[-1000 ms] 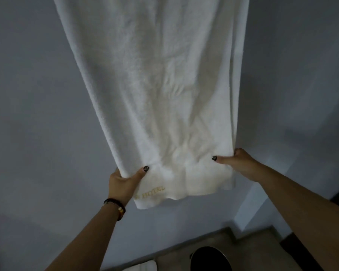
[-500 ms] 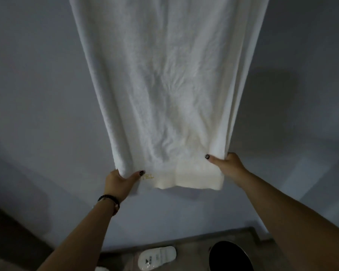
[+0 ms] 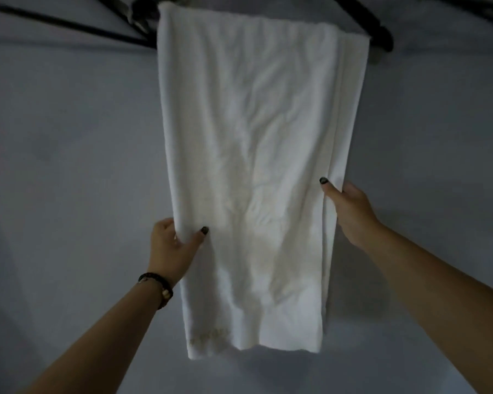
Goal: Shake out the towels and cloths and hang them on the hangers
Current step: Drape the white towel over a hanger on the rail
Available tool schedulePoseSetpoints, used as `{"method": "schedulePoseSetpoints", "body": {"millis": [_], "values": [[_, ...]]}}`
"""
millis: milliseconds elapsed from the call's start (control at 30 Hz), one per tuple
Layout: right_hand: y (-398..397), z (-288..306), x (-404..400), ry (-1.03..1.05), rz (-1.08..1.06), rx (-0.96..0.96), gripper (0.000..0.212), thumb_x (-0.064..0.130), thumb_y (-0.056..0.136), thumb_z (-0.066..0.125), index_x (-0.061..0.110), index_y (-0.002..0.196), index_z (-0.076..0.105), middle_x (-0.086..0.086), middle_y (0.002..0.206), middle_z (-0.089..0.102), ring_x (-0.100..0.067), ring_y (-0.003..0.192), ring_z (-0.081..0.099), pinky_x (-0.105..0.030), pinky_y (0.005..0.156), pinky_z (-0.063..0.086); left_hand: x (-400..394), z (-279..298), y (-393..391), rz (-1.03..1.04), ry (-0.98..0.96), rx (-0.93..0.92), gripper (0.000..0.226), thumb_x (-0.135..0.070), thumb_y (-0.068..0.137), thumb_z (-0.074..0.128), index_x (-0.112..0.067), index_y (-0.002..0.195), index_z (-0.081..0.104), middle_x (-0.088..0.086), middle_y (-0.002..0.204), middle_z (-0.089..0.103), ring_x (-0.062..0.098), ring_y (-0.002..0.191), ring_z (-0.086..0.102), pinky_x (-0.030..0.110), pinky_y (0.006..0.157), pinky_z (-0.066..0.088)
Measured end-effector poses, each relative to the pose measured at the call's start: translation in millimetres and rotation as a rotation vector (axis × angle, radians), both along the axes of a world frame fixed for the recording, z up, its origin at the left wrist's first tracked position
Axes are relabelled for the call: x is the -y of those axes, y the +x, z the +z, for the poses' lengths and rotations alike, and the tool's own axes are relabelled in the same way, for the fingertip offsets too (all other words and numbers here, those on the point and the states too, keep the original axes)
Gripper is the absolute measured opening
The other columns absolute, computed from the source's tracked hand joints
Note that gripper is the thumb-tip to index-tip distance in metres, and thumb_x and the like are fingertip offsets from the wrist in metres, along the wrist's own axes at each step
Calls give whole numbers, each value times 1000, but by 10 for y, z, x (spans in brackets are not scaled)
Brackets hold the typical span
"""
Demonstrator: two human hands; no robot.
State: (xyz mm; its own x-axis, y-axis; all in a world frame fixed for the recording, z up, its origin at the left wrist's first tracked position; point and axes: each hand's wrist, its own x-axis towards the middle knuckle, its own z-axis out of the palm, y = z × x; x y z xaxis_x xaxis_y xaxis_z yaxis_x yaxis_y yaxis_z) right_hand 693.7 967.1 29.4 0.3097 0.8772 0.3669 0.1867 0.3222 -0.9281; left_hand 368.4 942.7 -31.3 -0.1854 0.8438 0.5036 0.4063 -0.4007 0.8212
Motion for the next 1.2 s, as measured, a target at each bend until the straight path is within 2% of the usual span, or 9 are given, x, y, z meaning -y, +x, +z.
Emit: {"method": "schedulePoseSetpoints", "body": {"millis": [100,267,433,533,633,700,800,967,1200], "values": [[3,573,-15,154,-38,16,56,56,73,71,14,108,59,-1,104,67,-19,95,65,-40,89,54,-99,593,95,-5,113,68,25,-38,86,69,-14,86,66,7,92,68,8,72,68,20,54,56],[88,1316,133,408,-155,91,65,29,88,67,28,143,32,10,120,55,-2,104,57,-21,87,50,-187,1362,179,-8,160,194,27,-38,95,55,-13,105,55,-2,94,62,12,78,61,25,60,47],[296,1813,128,358,-259,206,44,32,89,65,15,128,55,-1,128,54,-16,111,55,-26,90,46,-225,1901,238,28,198,180,33,-39,99,47,-10,112,55,-2,98,60,16,83,58,32,75,49],[375,2055,104,349,-303,260,33,31,92,60,11,118,61,-1,111,56,-15,102,54,-24,83,44,-230,2169,276,66,216,194,31,-37,98,50,-12,116,55,4,111,60,24,96,59,39,88,50],[418,2283,0,316,-367,314,21,31,91,57,13,80,61,-8,87,58,-20,84,56,-26,71,45,-184,2306,352,137,253,147,30,-32,94,57,-13,116,54,1,110,58,20,95,56,33,83,45],[435,2413,-83,228,-467,349,33,38,90,55,9,100,66,-9,108,61,-25,100,58,-29,83,50,-120,2329,419,249,326,103,33,-28,92,61,-12,119,51,1,112,55,18,95,53,31,83,43],[400,2566,-140,160,-545,393,50,42,91,52,9,129,56,-15,139,47,-31,125,46,-35,104,42,-39,2378,529,357,621,-39,30,-19,89,62,-11,115,48,3,117,46,17,100,49,29,90,43],[224,2668,-155,131,-282,308,56,30,91,63,1,135,47,-17,134,54,-31,114,56,-34,96,49,25,2658,962,359,870,-498,22,-15,91,58,-8,112,55,9,112,52,23,104,48,32,92,38],[178,2690,-336,30,-69,62,32,18,92,60,5,121,54,-12,87,60,-19,59,50,-23,43,43,-349,3036,1490,389,649,-882,36,-31,101,36,-17,133,45,5,132,53,27,118,48,40,99,34]]}}
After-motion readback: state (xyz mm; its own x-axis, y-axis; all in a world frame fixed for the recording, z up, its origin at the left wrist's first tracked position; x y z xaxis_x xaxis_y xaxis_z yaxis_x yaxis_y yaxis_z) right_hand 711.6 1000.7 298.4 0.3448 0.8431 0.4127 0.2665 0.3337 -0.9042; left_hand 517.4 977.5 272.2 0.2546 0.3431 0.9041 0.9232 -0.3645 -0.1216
